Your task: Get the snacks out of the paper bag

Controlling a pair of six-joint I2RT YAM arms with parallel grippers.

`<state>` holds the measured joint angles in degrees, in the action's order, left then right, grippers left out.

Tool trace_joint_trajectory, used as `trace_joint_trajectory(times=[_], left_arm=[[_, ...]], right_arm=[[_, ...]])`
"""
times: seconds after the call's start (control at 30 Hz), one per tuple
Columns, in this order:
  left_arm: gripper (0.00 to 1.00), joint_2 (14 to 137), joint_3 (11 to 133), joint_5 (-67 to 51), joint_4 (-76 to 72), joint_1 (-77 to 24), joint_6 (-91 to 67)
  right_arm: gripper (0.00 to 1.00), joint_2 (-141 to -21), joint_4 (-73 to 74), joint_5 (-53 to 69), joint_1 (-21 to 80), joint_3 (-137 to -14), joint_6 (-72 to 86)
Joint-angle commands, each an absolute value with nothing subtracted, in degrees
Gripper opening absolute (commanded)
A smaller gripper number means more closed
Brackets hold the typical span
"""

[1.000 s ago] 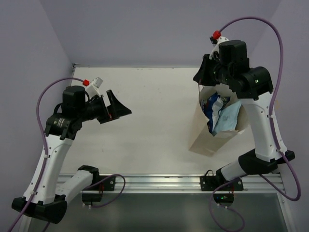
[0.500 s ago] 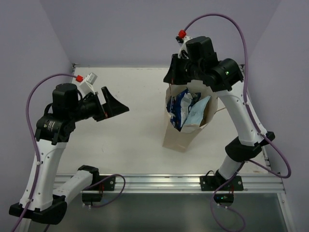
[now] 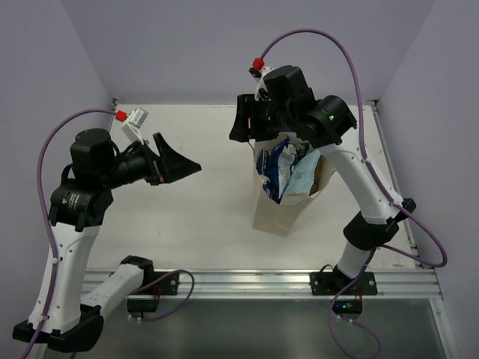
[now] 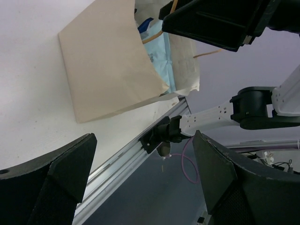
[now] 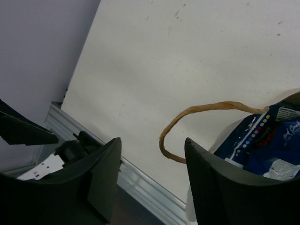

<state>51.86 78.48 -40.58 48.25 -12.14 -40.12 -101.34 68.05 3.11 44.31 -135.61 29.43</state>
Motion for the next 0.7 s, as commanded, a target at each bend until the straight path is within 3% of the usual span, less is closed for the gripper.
trace_joint_trajectory(times=[0.0,0.07,0.1,0.3,0.33,0.67], left_arm=[[0.92,53.95,81.29,-44.73,42.98,-12.48,-41.48],[0.92,55.19,81.91,-45.44,42.11,-12.57,-41.66],[0.92,56.15,82.18,-45.79,41.4,-12.83,-41.92],[0.92,61.69,85.07,-43.34,35.16,-19.83,-45.17],[0.92,62.83,86.47,-41.33,34.63,-21.43,-45.26],[0.93,75.3,96.41,-35.86,32.96,-27.86,-43.33]], right_arm=[[0.62,-96.25,68.73,-0.25,44.3,-134.57,28.74],[0.64,-94.49,70.3,-2.54,44.3,-133.95,27.95],[0.73,-93.96,71.01,-3.51,44.3,-133.68,27.69],[0.76,-88.86,74.18,-10.19,44.21,-131.4,26.46],[0.94,-88.25,74.44,-10.98,44.21,-131.31,26.46],[0.96,-81.04,76.64,-14.94,42.72,-129.21,26.54]])
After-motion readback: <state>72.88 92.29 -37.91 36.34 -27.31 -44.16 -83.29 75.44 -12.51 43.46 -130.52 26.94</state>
